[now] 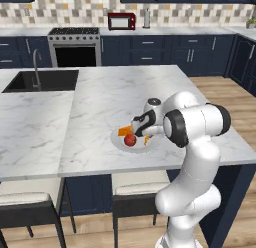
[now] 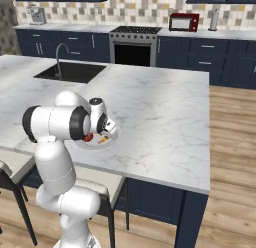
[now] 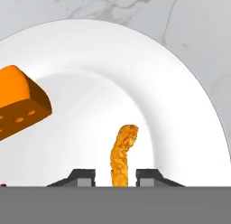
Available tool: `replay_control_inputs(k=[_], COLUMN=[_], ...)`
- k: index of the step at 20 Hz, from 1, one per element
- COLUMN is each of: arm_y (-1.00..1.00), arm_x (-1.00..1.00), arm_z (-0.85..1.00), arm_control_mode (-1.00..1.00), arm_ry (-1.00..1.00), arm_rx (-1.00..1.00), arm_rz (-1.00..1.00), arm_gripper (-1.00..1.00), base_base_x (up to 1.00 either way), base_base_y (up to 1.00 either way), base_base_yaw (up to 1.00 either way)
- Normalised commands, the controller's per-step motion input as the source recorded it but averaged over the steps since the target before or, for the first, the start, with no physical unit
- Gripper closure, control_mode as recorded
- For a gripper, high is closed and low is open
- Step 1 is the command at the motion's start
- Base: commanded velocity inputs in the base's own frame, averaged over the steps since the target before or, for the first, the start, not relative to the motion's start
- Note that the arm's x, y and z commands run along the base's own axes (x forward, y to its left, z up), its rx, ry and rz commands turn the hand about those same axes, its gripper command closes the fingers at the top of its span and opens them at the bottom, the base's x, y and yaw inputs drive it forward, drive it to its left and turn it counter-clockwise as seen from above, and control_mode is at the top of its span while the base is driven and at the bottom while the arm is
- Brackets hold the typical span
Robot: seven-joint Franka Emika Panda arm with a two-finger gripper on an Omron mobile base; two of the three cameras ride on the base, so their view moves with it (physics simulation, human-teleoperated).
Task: Take the cheese, shrimp, and onion from the fridge and place them on the plate on the dining counter to create an appetizer plate.
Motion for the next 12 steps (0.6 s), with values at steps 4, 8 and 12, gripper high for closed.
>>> replay_control_inputs(k=[4, 8, 12], arm_y=[0.00, 0.00, 0.00], arm_x=[-0.30, -0.76, -1.00], arm_z=[0.27, 0.96, 1.00], arm_control_mode=[-1.00, -1.00, -1.00], arm_ry=[-0.12, -0.19, -0.07], arm_rx=[0.01, 0.07, 0.02], arm_rz=[-0.03, 0.00, 0.03], arm_gripper=[-1.00, -1.00, -1.00], base_base_x=[0.00, 0.00, 0.00], base_base_y=[0.00, 0.00, 0.00], base_base_yaw=[0.00, 0.00, 0.00])
